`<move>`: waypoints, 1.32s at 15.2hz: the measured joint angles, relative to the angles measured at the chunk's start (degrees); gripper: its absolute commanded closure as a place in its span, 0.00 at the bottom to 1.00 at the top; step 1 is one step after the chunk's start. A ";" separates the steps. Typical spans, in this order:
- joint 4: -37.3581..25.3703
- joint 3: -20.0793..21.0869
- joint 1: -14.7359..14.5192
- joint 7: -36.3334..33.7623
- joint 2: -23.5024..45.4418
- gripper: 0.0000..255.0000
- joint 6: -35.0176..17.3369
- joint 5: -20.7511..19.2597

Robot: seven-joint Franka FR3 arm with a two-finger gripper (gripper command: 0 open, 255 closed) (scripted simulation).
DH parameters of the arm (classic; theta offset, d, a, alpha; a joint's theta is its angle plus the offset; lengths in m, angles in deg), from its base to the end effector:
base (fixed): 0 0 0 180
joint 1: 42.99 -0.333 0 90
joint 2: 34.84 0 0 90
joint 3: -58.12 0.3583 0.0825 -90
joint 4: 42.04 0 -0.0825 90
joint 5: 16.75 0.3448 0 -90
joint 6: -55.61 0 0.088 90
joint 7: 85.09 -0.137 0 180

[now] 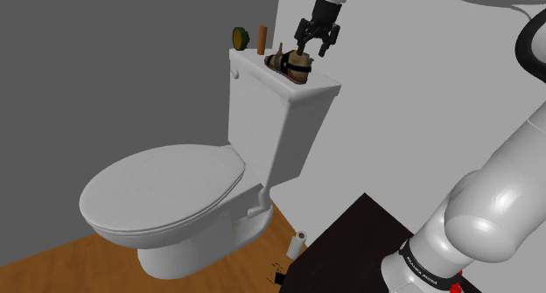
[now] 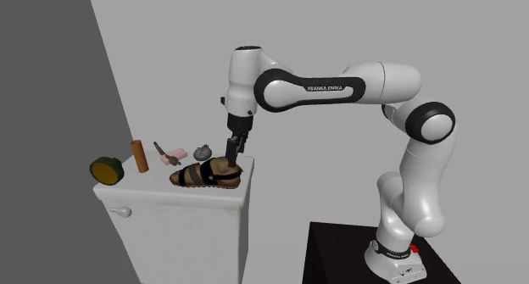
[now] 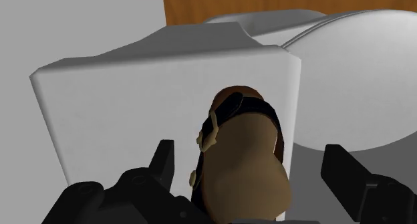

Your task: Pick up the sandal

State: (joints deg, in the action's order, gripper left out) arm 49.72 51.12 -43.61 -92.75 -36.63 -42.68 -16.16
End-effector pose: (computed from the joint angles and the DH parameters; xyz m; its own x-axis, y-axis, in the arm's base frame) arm 0.5198 -0.0580 0.6534 0.9596 -0.2434 0.1413 -0.2411 -0.9699 -0.0332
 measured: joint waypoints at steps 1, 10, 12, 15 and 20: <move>-0.35 -0.03 0.02 0.01 0.67 0.00 -0.36 0.13; 5.20 -0.03 0.03 0.04 0.38 1.00 -5.75 0.16; 5.32 -0.03 0.02 0.03 0.33 1.00 -5.82 0.15; 5.34 -0.02 0.01 0.02 0.32 1.00 -5.82 0.15; 4.93 -0.03 0.02 0.04 0.44 1.00 -5.51 0.16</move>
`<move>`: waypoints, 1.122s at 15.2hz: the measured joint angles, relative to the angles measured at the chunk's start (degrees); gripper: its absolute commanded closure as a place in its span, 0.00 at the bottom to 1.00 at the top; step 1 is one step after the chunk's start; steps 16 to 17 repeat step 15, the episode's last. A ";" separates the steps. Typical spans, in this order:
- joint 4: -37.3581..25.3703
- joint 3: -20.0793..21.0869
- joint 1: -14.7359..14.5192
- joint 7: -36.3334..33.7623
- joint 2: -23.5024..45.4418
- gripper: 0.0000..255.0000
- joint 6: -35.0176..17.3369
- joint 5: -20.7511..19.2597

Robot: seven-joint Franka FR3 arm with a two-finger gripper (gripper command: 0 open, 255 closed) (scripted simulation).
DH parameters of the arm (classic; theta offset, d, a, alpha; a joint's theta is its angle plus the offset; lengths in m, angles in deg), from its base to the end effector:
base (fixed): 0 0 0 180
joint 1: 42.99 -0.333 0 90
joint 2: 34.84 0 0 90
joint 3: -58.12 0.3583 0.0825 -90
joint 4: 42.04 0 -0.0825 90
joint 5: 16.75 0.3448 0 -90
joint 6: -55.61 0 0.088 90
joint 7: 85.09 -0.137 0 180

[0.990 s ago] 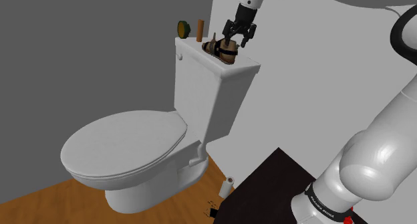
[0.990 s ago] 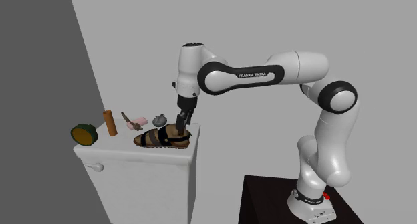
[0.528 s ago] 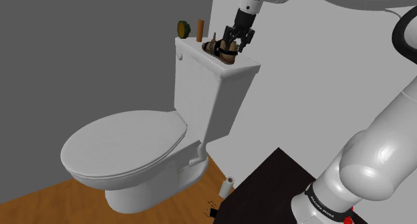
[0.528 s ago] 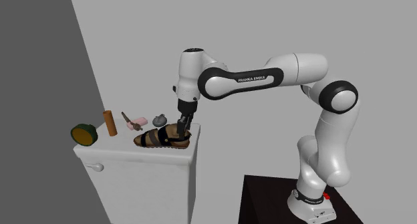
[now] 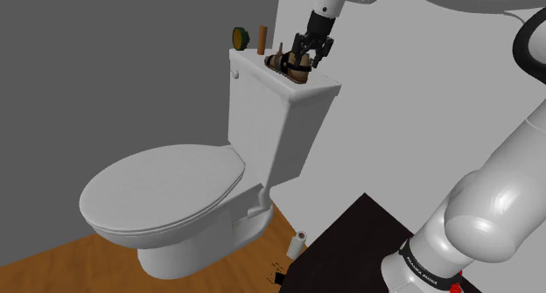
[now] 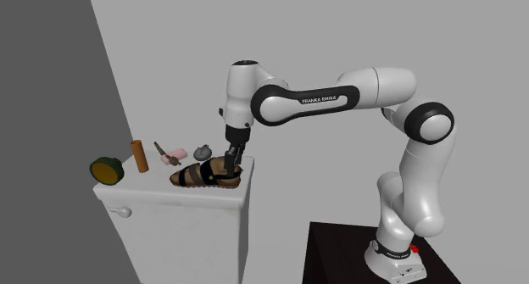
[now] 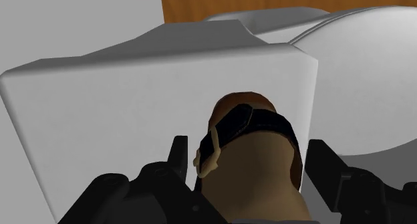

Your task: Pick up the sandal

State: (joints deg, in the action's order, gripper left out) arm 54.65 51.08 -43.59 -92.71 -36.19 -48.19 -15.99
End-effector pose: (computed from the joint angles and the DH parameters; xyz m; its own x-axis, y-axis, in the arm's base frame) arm 0.5290 -0.0590 0.6206 0.9588 -0.2452 0.1435 -0.2426 -0.9695 -0.0354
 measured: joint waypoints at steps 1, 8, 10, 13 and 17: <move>-0.58 0.01 -0.01 -0.04 0.08 1.00 0.55 0.00; -7.13 -0.02 0.01 -0.05 1.20 1.00 6.03 0.14; -9.36 -0.09 0.08 0.06 1.72 1.00 7.76 0.22; -12.77 -0.18 0.17 0.18 2.47 1.00 10.42 0.34; -14.98 -0.17 0.17 0.14 3.23 1.00 11.87 0.43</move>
